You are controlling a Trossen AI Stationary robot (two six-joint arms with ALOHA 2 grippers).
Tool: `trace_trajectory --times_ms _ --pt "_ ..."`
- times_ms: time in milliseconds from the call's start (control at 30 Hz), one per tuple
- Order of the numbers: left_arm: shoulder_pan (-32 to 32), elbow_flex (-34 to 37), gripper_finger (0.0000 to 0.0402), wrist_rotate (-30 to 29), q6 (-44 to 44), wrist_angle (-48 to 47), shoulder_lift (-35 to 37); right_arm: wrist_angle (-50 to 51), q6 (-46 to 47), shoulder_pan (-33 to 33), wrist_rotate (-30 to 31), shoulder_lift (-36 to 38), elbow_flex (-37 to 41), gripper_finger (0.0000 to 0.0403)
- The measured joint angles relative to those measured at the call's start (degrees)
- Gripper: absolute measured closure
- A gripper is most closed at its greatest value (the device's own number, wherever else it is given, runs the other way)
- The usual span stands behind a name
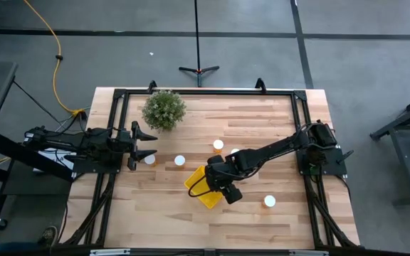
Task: Pick and place pill bottles into a basket
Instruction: Put the pill bottle into the yellow transparent bin
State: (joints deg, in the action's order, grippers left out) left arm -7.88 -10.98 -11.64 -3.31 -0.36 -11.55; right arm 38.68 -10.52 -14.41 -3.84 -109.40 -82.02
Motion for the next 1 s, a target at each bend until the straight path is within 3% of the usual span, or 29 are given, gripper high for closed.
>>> trace_trajectory --times_ms 800,1000 --pt "0.00 0.00 0.0126 0.02 0.00 -0.01 0.01 0.33 0.66 0.04 -0.04 0.14 -0.03 0.0171" --pt "0.00 0.00 0.0126 0.01 0.00 0.00 0.00 9.45 4.46 0.59 0.43 0.35 -5.69 0.0173"
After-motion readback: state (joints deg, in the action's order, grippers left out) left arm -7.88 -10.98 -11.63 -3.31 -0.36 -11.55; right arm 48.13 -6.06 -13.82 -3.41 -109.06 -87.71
